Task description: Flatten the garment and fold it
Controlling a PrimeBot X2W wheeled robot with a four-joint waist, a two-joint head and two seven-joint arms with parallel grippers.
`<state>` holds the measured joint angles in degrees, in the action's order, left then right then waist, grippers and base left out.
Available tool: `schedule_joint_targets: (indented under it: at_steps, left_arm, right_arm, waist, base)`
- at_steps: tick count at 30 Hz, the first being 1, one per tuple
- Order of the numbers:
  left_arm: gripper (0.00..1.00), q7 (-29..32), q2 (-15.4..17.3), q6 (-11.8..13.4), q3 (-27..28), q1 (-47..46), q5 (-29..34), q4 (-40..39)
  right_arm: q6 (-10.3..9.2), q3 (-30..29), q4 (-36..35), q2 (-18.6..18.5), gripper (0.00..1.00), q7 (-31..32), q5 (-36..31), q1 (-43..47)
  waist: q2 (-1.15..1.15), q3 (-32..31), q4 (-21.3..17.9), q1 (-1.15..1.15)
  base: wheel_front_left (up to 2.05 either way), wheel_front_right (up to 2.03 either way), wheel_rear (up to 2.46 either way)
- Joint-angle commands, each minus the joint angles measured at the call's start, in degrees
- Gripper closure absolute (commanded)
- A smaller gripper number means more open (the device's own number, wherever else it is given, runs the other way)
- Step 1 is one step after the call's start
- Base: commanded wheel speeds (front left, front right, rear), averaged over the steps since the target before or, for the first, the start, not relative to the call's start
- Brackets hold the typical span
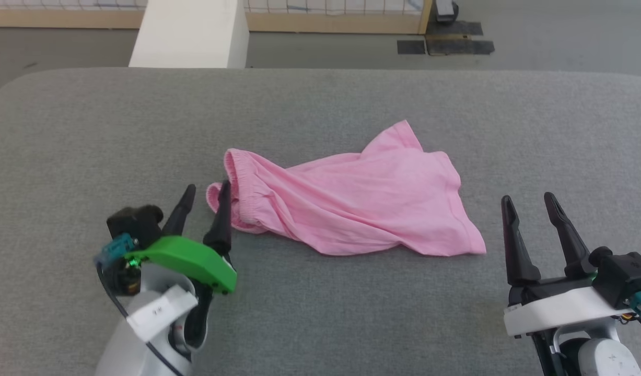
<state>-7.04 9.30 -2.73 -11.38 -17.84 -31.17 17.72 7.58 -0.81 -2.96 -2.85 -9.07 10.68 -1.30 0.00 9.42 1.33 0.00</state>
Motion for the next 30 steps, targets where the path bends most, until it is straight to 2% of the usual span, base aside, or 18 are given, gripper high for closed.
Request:
schedule_joint_targets:
  at_steps: [1,8,23,26,30]
  left_arm:
    - [0.00,-0.6,0.5,0.3,-0.4,1.9,0.5,-1.4]
    - [0.00,1.3,2.0,0.1,-3.6,4.9,2.9,-3.4]
    - [0.00,9.8,2.0,0.3,-5.6,-1.0,1.5,4.2]
    - [1.00,10.4,2.1,0.4,-5.6,-1.5,1.3,4.8]
    - [1.00,10.2,2.2,0.1,-5.9,-1.6,1.1,5.1]
  right_arm:
    - [-0.09,-0.2,-0.4,0.0,0.00,0.1,0.4,0.5]
    - [-0.09,-0.5,-0.8,0.0,0.00,0.1,0.8,0.7]
    - [-0.09,0.0,0.0,0.0,0.00,-0.4,1.5,0.1]
    - [-0.09,0.0,0.3,0.0,0.00,-0.6,1.5,0.1]
    - [-0.09,-0.1,0.6,0.0,0.00,-0.5,1.4,0.2]
  waist:
    - [0.00,-1.0,0.9,0.00]
    - [0.00,-1.1,0.4,0.00]
    - [0.00,0.1,-3.1,0.00]
    - [0.00,0.2,-3.4,0.00]
    - [0.00,0.2,-3.3,0.00]
  base:
    - [0.00,0.00,0.00]
    - [0.00,0.00,0.00]
    - [0.00,0.00,0.00]
    - [0.00,0.00,0.00]
    - [0.00,0.00,0.00]
